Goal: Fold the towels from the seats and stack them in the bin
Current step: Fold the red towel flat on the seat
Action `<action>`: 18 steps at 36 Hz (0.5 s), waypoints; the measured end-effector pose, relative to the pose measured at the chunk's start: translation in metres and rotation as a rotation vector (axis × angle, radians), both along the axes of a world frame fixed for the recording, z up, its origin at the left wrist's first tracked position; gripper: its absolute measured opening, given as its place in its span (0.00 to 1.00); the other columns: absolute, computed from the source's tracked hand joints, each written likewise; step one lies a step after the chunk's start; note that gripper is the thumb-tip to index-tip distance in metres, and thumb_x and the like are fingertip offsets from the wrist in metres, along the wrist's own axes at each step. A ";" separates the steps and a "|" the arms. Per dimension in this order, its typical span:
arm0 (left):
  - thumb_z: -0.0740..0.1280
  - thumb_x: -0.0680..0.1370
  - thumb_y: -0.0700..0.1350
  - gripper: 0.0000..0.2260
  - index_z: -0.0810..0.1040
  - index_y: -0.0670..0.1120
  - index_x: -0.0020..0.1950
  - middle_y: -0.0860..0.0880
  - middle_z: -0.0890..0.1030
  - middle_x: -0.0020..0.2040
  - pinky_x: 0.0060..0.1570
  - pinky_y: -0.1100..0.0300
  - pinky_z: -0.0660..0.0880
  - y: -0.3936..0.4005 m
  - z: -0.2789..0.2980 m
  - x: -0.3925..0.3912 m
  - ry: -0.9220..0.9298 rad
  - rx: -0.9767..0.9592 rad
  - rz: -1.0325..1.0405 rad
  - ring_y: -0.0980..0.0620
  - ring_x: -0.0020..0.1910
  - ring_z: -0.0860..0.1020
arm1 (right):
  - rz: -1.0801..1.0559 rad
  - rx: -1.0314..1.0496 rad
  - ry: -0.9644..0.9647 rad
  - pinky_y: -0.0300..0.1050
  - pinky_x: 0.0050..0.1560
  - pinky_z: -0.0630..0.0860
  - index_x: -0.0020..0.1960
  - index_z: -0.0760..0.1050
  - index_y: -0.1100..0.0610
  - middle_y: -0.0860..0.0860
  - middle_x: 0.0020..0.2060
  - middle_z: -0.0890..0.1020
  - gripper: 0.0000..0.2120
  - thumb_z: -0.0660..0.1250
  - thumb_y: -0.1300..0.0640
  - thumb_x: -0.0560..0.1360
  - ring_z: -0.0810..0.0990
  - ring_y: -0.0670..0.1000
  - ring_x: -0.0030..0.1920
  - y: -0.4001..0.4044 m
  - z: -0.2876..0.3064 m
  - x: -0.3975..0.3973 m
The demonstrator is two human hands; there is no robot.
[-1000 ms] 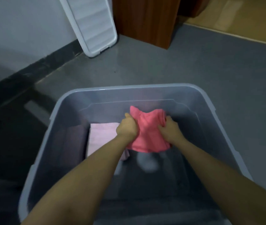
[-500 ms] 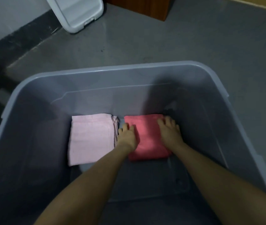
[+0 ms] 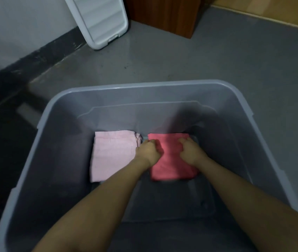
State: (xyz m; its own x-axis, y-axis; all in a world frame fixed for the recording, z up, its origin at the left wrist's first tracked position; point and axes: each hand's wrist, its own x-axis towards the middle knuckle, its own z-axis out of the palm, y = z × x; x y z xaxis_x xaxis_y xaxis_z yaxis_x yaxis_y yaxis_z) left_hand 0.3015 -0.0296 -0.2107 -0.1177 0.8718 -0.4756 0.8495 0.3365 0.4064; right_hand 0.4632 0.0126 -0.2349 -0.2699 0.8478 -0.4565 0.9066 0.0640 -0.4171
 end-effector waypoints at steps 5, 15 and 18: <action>0.59 0.80 0.47 0.14 0.77 0.40 0.57 0.40 0.79 0.58 0.59 0.53 0.72 -0.017 0.045 -0.018 -0.061 0.068 0.042 0.40 0.59 0.76 | -0.009 0.101 0.119 0.48 0.58 0.72 0.56 0.78 0.61 0.59 0.56 0.80 0.12 0.60 0.63 0.75 0.78 0.59 0.58 -0.015 0.042 -0.023; 0.58 0.77 0.39 0.10 0.78 0.38 0.50 0.40 0.81 0.49 0.47 0.56 0.74 -0.073 0.175 -0.061 -0.156 0.334 0.159 0.42 0.46 0.77 | 0.042 0.285 0.245 0.51 0.53 0.76 0.48 0.78 0.57 0.57 0.48 0.82 0.09 0.59 0.63 0.74 0.79 0.59 0.51 -0.052 0.173 -0.077; 0.59 0.77 0.40 0.10 0.78 0.39 0.49 0.41 0.81 0.48 0.46 0.56 0.73 -0.091 0.215 -0.072 -0.127 0.427 0.163 0.44 0.45 0.76 | 0.063 0.343 0.278 0.50 0.53 0.76 0.48 0.79 0.59 0.58 0.48 0.83 0.10 0.60 0.64 0.74 0.79 0.59 0.51 -0.065 0.213 -0.091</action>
